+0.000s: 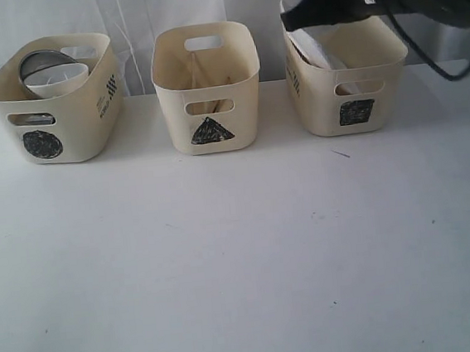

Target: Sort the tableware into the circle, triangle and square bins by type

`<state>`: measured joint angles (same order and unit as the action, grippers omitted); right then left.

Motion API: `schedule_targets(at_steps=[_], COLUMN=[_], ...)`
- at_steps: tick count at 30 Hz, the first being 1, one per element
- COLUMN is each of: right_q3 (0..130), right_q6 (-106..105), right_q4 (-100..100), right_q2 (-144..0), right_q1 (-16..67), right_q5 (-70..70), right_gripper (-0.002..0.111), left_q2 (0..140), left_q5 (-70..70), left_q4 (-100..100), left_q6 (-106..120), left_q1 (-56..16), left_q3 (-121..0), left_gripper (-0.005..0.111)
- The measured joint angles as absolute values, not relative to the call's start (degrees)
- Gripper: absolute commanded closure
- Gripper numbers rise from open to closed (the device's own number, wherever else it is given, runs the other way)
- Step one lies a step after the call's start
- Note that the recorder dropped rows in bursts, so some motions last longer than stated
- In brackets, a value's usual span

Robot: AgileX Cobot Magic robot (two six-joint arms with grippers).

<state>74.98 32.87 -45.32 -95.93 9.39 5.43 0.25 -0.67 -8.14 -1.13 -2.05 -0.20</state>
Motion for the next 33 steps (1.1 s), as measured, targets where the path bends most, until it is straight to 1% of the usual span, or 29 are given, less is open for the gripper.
schedule_targets(at_steps=[4, 6, 11, 13, 18, 24, 28, 33], right_q3=[63.1, 56.8, 35.1, 29.9, 26.7, 26.7, 24.4, 15.7], right_q6=[33.9, 34.8, 35.8, 35.9, 35.9, 35.7, 32.1, 23.5], right_q4=[-45.3, -45.3, -43.4, -41.6, -40.8, -40.8, -40.0, -31.6], right_q2=[-87.0, -81.6, -60.3, -52.9, -39.2, -31.4, -29.3, -24.7], right_q1=[9.4, 9.4, 9.4, 9.4, 9.4, 9.4, 9.3, 9.3], right_q5=[3.0, 1.5, -1.7, -0.7, 7.8, 9.8, 7.8, 4.1], right_gripper=[0.107, 0.108, 0.108, 0.108, 0.108, 0.108, 0.108, 0.108], left_q2=[0.3, 0.3, 0.3, 0.3, 0.3, 0.3, 0.3, 0.3], left_q5=[-0.7, -0.7, -0.7, -0.7, -0.7, -0.7, -0.7, -0.7], left_q4=[-8.1, -8.1, -8.1, -8.1, -8.1, -8.1, -8.1, -8.1], left_q6=[-1.1, -1.1, -1.1, -1.1, -1.1, -1.1, -1.1, -1.1], left_q1=[-2.0, -2.0, -2.0, -2.0, -2.0, -2.0, -2.0, -2.0], left_q3=[-0.2, -0.2, -0.2, -0.2, -0.2, -0.2, -0.2, -0.2], left_gripper=[0.107, 0.107, 0.107, 0.107, 0.107, 0.107, 0.107, 0.107])
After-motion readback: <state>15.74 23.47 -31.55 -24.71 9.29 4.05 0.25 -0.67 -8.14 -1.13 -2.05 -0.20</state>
